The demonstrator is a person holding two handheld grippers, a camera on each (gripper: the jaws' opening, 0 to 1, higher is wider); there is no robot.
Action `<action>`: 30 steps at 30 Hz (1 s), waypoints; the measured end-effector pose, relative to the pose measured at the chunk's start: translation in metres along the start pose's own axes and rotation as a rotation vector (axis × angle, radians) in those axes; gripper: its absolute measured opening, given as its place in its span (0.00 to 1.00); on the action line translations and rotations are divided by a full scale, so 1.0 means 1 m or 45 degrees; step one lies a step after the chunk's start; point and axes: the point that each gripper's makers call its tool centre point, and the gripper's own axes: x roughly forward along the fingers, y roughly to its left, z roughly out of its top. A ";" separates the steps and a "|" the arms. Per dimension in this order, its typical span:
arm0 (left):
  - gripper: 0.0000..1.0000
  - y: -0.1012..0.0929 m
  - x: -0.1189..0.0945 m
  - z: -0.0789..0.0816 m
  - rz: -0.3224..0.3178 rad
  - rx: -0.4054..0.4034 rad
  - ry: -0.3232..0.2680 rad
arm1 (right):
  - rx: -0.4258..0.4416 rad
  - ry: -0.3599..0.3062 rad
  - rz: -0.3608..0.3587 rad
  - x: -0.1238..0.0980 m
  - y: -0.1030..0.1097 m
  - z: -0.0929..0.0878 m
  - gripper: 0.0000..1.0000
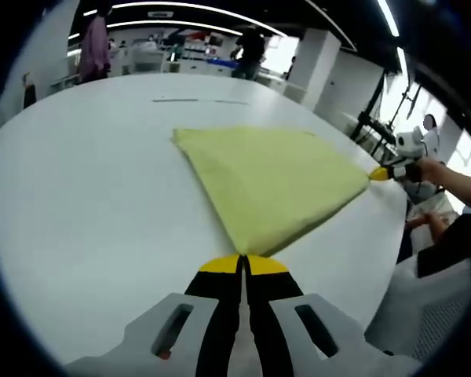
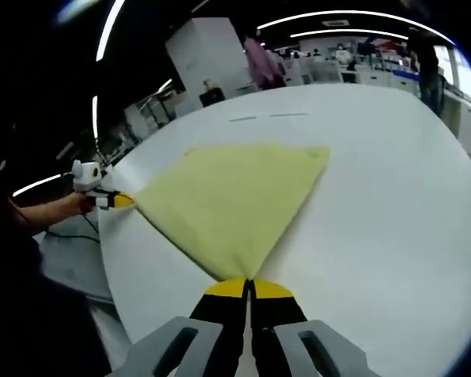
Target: Fold the garment on the visible template until the final outline fits inside the template.
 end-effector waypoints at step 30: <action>0.40 -0.015 -0.008 0.036 0.038 -0.028 -0.184 | -0.085 -0.096 -0.080 -0.005 0.021 0.028 0.51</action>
